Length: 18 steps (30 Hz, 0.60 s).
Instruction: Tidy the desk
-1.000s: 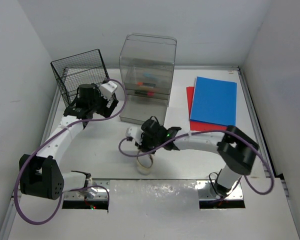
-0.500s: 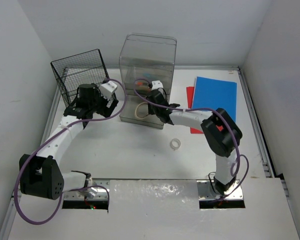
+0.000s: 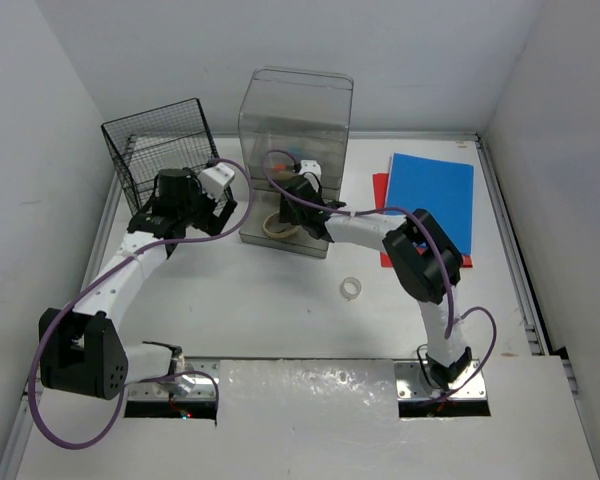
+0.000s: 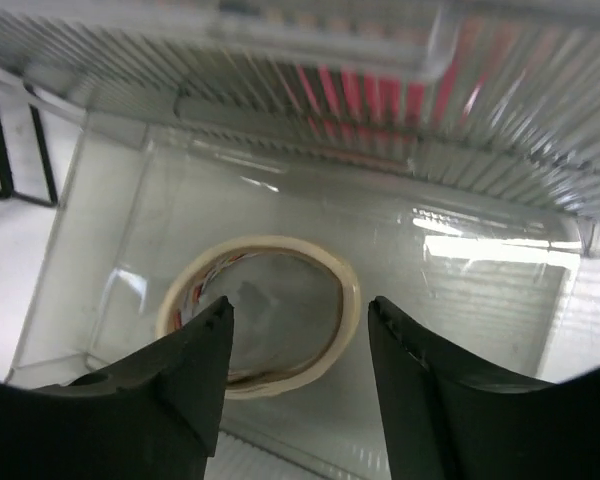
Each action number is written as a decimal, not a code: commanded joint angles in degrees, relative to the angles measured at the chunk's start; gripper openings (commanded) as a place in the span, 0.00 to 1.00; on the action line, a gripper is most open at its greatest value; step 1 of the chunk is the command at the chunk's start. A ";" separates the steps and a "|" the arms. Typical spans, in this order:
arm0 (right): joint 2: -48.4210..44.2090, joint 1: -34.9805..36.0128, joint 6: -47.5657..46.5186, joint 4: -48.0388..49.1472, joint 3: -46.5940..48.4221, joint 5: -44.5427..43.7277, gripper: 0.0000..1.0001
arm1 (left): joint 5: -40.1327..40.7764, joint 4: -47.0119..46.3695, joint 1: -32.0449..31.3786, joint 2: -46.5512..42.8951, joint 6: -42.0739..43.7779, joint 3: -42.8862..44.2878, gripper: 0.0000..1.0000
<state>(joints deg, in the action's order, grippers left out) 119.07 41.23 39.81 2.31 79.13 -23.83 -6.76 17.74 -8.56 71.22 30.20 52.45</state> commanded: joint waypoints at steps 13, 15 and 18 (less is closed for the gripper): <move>-29.41 -0.10 -26.19 -16.09 -18.02 3.63 0.54 | -2.29 -2.00 0.73 -1.09 0.39 0.11 0.91; -32.39 -0.97 -23.92 -21.54 -21.71 3.53 0.34 | -2.29 -2.35 0.73 -1.08 0.39 -0.06 0.91; -34.95 -2.30 -18.83 -21.73 -26.55 7.02 0.18 | -2.90 -2.18 0.73 -0.82 0.04 0.02 0.91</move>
<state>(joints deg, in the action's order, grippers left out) 84.86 40.25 17.96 -12.16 57.63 -17.89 -8.16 17.76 -8.56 71.22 30.17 52.45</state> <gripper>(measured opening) 0.207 0.906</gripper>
